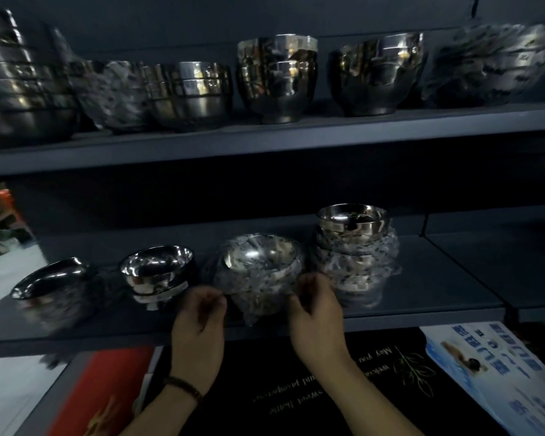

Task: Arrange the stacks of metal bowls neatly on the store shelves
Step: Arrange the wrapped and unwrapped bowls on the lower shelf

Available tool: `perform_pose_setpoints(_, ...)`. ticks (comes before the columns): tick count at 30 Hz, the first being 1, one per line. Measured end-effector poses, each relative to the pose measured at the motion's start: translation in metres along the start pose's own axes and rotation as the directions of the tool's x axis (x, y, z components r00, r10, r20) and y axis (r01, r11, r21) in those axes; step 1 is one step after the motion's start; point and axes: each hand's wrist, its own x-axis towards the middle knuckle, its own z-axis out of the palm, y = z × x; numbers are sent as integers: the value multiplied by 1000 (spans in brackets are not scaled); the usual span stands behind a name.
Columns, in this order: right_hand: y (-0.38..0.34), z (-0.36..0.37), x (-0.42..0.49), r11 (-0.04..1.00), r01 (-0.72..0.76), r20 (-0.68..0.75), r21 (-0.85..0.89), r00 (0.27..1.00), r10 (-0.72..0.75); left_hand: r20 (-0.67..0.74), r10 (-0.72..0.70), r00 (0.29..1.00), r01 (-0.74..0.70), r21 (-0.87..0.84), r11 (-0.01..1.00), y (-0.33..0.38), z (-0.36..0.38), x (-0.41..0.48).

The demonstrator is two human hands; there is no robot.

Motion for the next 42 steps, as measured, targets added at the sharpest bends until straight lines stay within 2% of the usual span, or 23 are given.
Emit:
perform_pose_setpoints(1, 0, 9, 2, 998, -64, 31, 22, 998, 63, -56, 27, 998, -27, -1, 1000, -7, -2, 5)
perform_pose_setpoints(3, 1, 24, 10, 981, -177, 60, 84, 983, 172, -85, -12, 996, 10, -29, 1000, -19, 1, 15)
perform_pose_setpoints(6, -1, 37, 22, 937, -294, 79, 189, 956, 283, 76, -224, 972, 233, -156, 960, -30, 15, 23)
perform_pose_setpoints(10, -2, 51, 35, 896, -317, 88, 311, 948, 305, 226, -287, 931, 344, -282, 896, -30, 28, 30)
perform_pose_setpoints(13, 1, 61, 40, 886, -279, 83, 370, 960, 268, 307, -297, 904, 394, -328, 859, -25, 29, 36)
perform_pose_setpoints(17, -1, 74, 39, 873, -282, 89, 398, 959, 269, 310, -327, 893, 432, -389, 813, -24, 17, 37)
perform_pose_setpoints(23, -8, 91, 33, 899, -275, 156, 341, 959, 235, 306, -302, 903, 395, -314, 863, -34, -13, 32)
perform_pose_setpoints(25, -8, 95, 34, 895, -281, 160, 346, 958, 238, 279, -319, 906, 381, -207, 901, -36, -23, 40)
perform_pose_setpoints(27, -8, 99, 34, 880, -299, 165, 370, 953, 255, 169, -244, 955, 244, 23, 970, -36, -37, 47)
perform_pose_setpoints(28, -7, 101, 33, 873, -311, 166, 376, 949, 267, 68, -155, 986, 144, 146, 979, -35, -47, 51)
perform_pose_setpoints(30, -5, 107, 33, 863, -330, 173, 381, 943, 285, -95, 27, 995, 11, 378, 926, -33, -68, 59)
perform_pose_setpoints(31, -4, 109, 32, 862, -332, 179, 384, 942, 284, -118, 46, 992, 14, 468, 884, -31, -79, 64)
perform_pose_setpoints(33, -5, 112, 30, 863, -324, 188, 387, 944, 270, -98, -30, 995, 83, 595, 800, -36, -95, 74)
perform_pose_setpoints(35, -4, 113, 28, 865, -318, 195, 387, 946, 261, -52, -100, 994, 109, 653, 749, -43, -103, 81)
perform_pose_setpoints(37, -3, 114, 29, 862, -322, 198, 391, 944, 264, -35, -130, 991, 121, 660, 741, -45, -105, 82)
perform_pose_setpoints(42, 0, 117, 29, 862, -308, 175, 402, 950, 257, -83, -48, 995, 92, 684, 723, -49, -99, 87)
